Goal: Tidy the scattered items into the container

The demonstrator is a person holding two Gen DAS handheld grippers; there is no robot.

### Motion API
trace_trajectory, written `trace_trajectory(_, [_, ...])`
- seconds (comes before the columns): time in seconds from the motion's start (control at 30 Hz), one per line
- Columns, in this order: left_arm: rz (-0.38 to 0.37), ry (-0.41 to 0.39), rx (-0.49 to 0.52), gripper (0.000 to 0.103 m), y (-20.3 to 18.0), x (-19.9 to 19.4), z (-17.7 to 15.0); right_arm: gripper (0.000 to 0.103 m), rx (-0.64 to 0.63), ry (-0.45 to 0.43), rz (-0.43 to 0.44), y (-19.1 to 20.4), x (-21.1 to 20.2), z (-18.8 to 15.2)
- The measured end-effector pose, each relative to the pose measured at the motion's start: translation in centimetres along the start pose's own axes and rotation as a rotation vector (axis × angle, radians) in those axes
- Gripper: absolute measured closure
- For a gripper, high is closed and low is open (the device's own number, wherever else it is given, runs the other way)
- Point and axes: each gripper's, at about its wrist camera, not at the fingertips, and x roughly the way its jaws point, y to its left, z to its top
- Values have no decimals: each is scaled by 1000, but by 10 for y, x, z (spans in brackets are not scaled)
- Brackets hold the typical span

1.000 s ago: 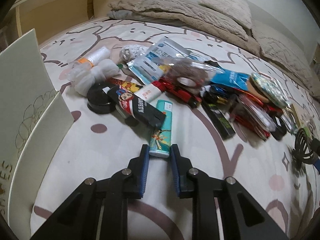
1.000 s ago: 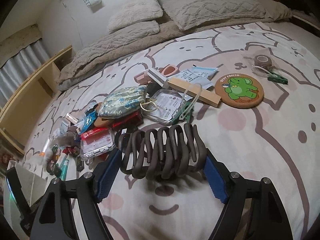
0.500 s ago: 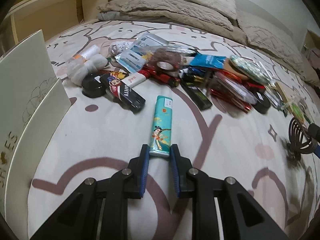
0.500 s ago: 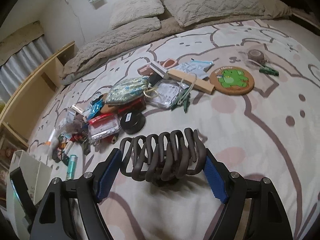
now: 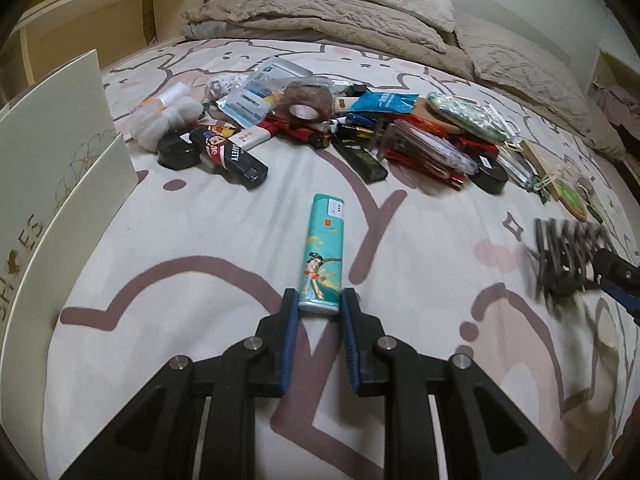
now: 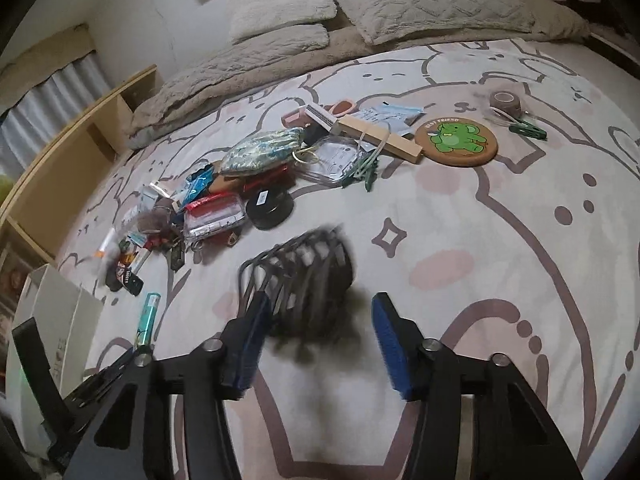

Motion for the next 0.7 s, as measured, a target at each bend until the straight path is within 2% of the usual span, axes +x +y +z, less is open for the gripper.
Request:
trace_trajectory(0.03, [3,0,-5,81,0,0,0,12,-6,-11,-10,1,0,0])
trace_trajectory(0.07, [6,-1,-9,80,0,1,0,7,-18,-23,-17,2,-1,-1])
trace_trajectory(0.2, [23,-17,7,52,-4,4,1,6,-55,-30,-30,9,2,0])
trace_trajectory(0.27, [27,-18,28,43,-9,6,2,0,-74,-24,-45,12,8,0])
trace_trajectory(0.3, [30,-17,41,37,-12,8,2,0,-87,-20,-51,14,12,-1])
trace_trajectory(0.5, [38,-7,34,26,-14,19,12,0,-158,8,-97,25,35,-6])
trace_trajectory(0.7, [17,24,18,7,-12,33,21,0,-135,37,-127,20,52,-8])
